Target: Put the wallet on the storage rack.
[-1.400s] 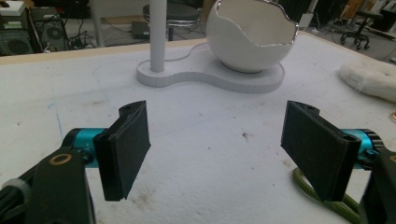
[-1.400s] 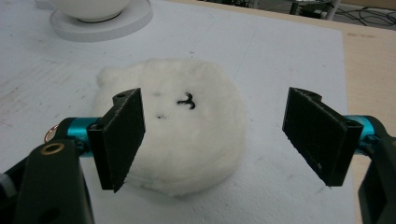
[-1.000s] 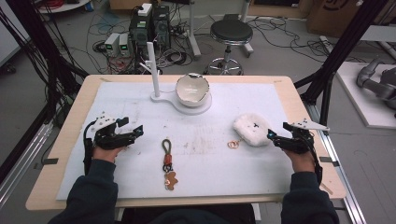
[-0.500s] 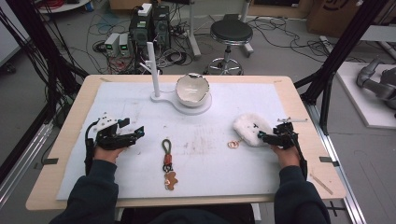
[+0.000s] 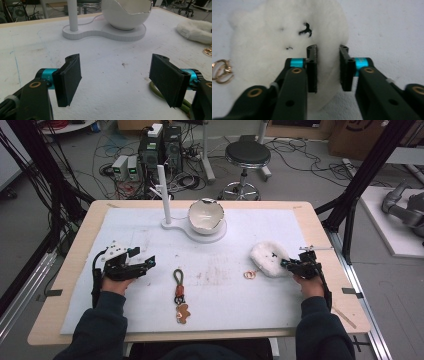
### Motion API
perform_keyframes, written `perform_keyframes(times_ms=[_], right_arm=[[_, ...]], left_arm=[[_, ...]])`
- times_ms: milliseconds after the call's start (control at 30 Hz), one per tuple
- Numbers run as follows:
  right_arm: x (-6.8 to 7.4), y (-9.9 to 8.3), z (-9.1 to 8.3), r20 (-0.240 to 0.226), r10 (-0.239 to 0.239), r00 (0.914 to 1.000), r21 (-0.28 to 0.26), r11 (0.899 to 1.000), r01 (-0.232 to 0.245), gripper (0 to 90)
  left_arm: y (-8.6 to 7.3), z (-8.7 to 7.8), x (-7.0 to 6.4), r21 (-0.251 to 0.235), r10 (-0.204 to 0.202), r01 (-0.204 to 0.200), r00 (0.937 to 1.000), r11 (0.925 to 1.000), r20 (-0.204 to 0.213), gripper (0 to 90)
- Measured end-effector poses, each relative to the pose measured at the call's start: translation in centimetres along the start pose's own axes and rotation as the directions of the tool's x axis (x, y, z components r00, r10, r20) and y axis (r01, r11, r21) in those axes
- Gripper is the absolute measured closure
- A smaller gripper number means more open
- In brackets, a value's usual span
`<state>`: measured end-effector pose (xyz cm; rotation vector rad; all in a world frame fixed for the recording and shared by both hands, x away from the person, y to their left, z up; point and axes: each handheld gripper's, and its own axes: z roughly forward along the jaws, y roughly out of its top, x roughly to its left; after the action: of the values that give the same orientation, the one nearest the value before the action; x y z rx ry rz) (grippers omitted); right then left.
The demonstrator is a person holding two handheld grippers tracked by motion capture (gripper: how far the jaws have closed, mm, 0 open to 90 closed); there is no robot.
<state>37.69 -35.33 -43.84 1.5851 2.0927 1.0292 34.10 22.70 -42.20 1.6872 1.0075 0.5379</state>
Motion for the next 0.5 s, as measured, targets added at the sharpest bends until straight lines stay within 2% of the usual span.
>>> perform_keyframes(times_ms=[67,167,267,300,400,500], right_arm=[[0.0,0.1,-0.3,-0.021,-0.015,0.9997,-0.024,1.000,0.015,79.7],[0.1,0.1,-0.5,-0.027,-0.024,0.9994,-0.044,0.999,0.022,80.1],[0.4,0.3,-1.2,-0.062,-0.047,0.9970,-0.116,0.992,0.039,81.3],[0.5,0.4,-1.6,-0.115,-0.057,0.9918,-0.163,0.986,0.038,81.8],[1.2,0.6,-2.1,-0.193,-0.084,0.9776,-0.224,0.974,0.040,82.1],[1.9,0.9,-2.4,-0.235,-0.119,0.9647,-0.260,0.964,0.056,82.2]], left_arm=[[0.0,0.0,0.1,0.001,0.001,-0.001,1.0000,1.0000,0.002,25.7],[0.0,0.0,0.1,0.001,0.001,-0.001,1.0000,1.0000,0.000,25.7],[0.0,0.0,0.1,-0.002,-0.001,0.001,1.0000,1.0000,0.005,26.3],[0.1,0.0,0.1,-0.007,-0.002,0.002,0.9999,1.0000,0.016,27.7],[0.2,0.0,-0.1,-0.008,0.001,0.000,0.9995,1.0000,0.032,30.3],[0.6,0.3,-0.7,-0.021,0.005,-0.004,0.9974,0.9998,0.071,30.5]])
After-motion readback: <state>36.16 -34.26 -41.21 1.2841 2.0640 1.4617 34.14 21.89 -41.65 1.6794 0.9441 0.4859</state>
